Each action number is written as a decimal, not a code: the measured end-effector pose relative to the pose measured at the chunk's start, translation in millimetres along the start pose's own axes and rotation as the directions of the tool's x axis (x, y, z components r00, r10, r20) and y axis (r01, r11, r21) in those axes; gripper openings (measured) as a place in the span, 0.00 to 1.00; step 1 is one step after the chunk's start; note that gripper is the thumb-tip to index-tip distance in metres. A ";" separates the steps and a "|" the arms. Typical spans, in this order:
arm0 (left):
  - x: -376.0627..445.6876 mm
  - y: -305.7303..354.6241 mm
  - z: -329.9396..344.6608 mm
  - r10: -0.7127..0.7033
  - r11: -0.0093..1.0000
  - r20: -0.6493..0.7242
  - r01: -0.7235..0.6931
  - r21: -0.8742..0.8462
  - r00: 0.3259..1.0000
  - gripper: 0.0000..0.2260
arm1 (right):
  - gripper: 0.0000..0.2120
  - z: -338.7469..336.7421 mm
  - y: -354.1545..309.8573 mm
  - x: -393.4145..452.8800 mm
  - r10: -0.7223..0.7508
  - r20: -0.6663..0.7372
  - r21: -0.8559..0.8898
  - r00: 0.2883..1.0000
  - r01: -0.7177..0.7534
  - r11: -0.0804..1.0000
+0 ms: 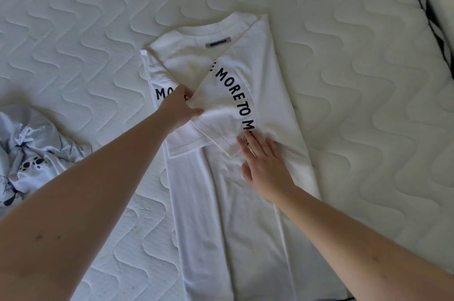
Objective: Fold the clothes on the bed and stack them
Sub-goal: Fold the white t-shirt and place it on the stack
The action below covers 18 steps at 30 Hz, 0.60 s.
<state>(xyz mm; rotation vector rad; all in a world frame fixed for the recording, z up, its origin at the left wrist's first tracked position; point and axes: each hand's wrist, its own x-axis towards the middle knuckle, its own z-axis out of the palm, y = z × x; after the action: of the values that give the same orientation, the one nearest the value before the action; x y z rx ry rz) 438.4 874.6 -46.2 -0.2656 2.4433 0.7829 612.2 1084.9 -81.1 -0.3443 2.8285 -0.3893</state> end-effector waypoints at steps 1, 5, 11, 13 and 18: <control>-1.4 0.8 -0.4 0.009 0.999 0.007 -0.009 -0.045 1.000 0.19 | 0.29 -0.3 2.5 -0.9 -0.007 -0.015 0.005 1.000 0.007 1.000; -5.8 0.3 -0.9 0.031 0.953 -0.104 -0.060 -0.298 0.994 0.15 | 0.32 -1.7 6.8 -9.7 0.082 -0.139 0.060 0.987 -0.074 0.995; -3.7 -3.1 9.4 -0.355 0.622 0.045 0.271 -0.735 0.934 0.13 | 0.28 1.0 1.9 -12.1 0.031 -0.170 0.055 0.985 -0.022 0.998; -5.6 -3.6 12.9 -0.356 0.631 0.019 0.256 -0.732 0.934 0.10 | 0.27 1.6 -0.7 -7.2 -0.019 -0.143 0.092 0.990 0.032 0.995; -33.7 12.3 19.6 0.215 0.970 -0.315 -0.239 -0.040 0.924 0.11 | 0.22 -4.2 3.6 6.3 -0.031 -0.060 0.226 0.998 0.044 0.973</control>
<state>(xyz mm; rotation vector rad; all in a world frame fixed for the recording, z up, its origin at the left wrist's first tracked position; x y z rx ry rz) 470.8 896.6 -34.6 -0.1420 2.7780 1.0026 604.3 1087.5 -79.7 -0.3440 2.7957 -0.7338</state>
